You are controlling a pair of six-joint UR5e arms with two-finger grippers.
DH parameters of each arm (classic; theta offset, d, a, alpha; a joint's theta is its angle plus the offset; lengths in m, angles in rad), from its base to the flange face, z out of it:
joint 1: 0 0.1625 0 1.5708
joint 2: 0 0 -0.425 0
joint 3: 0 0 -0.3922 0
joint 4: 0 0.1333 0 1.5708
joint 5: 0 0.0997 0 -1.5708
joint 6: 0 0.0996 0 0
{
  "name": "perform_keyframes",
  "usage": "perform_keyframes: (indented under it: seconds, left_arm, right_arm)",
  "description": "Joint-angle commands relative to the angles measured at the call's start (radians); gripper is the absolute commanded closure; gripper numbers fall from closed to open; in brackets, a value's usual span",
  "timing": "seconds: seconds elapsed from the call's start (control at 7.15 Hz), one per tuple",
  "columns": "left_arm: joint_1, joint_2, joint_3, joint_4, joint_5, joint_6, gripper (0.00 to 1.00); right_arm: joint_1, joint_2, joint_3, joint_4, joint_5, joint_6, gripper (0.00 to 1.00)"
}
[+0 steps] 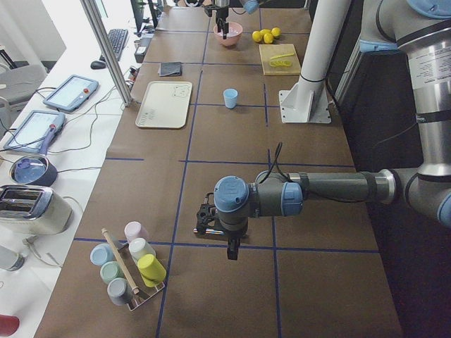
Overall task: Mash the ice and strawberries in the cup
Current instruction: 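Move the right gripper back to the pink bowl of ice, then lower the right gripper into the bowl and grasp another ice cube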
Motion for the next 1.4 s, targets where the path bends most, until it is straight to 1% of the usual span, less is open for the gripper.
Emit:
perform_keyframes:
  seconds: [0.0, 0.14, 0.42, 0.7, 0.98, 1.12, 1.26]
  left_arm:
    - [0.001, 0.001, -0.001, 0.0, -0.001, 0.001, 0.0]
    - [0.001, 0.001, -0.001, 0.0, -0.001, 0.001, 0.0]
    - [0.001, 0.001, -0.002, 0.0, -0.001, 0.001, 0.0]
    - [0.001, 0.001, -0.002, 0.0, -0.001, 0.001, 0.0]
    - [0.001, 0.001, -0.002, 0.0, -0.001, 0.001, 0.0]
    - [0.001, 0.001, -0.002, 0.0, -0.001, 0.001, 0.0]
    - [0.001, 0.001, -0.002, 0.0, -0.001, 0.001, 0.0]
  right_arm:
    - [0.088, -0.108, -0.005, 0.009, 0.053, -0.166, 0.01]
    - [0.105, -0.119, -0.014, 0.009, 0.057, -0.186, 0.03]
    - [0.117, -0.145, -0.043, 0.009, 0.057, -0.21, 0.11]
    - [0.119, -0.151, -0.112, 0.011, 0.057, -0.21, 0.15]
    - [0.119, -0.151, -0.155, 0.012, 0.054, -0.211, 0.2]
    - [0.119, -0.153, -0.196, 0.073, 0.056, -0.211, 0.22]
    - [0.117, -0.148, -0.261, 0.148, 0.056, -0.213, 0.24]
